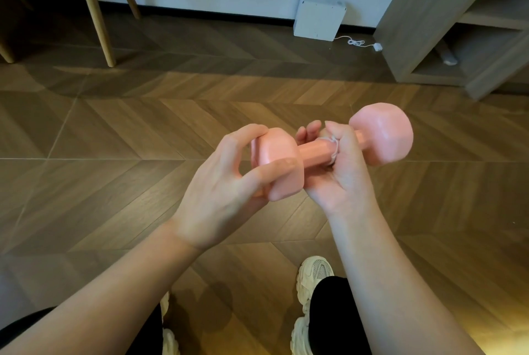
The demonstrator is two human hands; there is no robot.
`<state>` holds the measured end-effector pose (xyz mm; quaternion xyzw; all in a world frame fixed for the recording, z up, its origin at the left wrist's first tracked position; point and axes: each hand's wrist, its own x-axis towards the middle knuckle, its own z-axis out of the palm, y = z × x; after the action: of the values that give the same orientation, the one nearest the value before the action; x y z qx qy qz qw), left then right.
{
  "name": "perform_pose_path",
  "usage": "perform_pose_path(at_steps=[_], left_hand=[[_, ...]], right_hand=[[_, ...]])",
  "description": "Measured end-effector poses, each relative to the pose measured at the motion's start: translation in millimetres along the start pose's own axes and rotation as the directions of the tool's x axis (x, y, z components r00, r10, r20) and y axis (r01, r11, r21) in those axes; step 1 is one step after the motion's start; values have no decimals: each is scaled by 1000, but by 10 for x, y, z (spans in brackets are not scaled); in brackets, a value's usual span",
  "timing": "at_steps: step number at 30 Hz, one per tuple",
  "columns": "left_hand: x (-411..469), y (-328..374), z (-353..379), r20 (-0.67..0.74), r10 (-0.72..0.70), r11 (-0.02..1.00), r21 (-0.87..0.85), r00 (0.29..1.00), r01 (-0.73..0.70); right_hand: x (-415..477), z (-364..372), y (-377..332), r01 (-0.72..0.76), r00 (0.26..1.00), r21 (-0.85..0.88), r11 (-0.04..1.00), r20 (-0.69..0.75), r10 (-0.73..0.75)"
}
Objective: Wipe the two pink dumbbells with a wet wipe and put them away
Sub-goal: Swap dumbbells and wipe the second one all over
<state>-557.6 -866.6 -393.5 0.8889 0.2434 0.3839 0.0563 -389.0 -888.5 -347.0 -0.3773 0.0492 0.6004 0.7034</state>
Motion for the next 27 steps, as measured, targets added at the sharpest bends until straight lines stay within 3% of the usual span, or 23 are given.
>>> perform_pose_path(at_steps=[6, 10, 12, 15, 18, 19, 23, 27], left_hand=[[-43, -18, -3, 34, -22, 997, -79, 999, 25], [-25, 28, 20, 86, -201, 911, -349, 976, 219], [-16, 61, 13, 177, -352, 751, -533, 919, 391], [16, 107, -7, 422, -522, 405, -643, 742, 650], [75, 134, -8, 672, -543, -70, -635, 504, 770], [95, 143, -14, 733, -511, -173, -600, 450, 781], [97, 171, -27, 860, -347, -357, -489, 373, 796], [134, 190, -78, 919, -206, -507, -395, 337, 766]], right_hand=[[143, -72, -127, 28, 999, 56, 998, -22, -26], [155, -127, -123, 59, 998, 71, 996, -5, -58], [128, -127, -111, 90, 996, 51, 995, 25, -91], [78, -106, -91, 143, 986, 17, 990, 81, -144], [44, -87, -40, 193, 968, -11, 981, 169, -188], [30, -75, -20, 212, 961, -49, 976, 193, -199], [4, -50, 106, 266, 946, -266, 926, 257, -198], [-26, -106, 296, 262, 927, -610, 748, 375, -19]])
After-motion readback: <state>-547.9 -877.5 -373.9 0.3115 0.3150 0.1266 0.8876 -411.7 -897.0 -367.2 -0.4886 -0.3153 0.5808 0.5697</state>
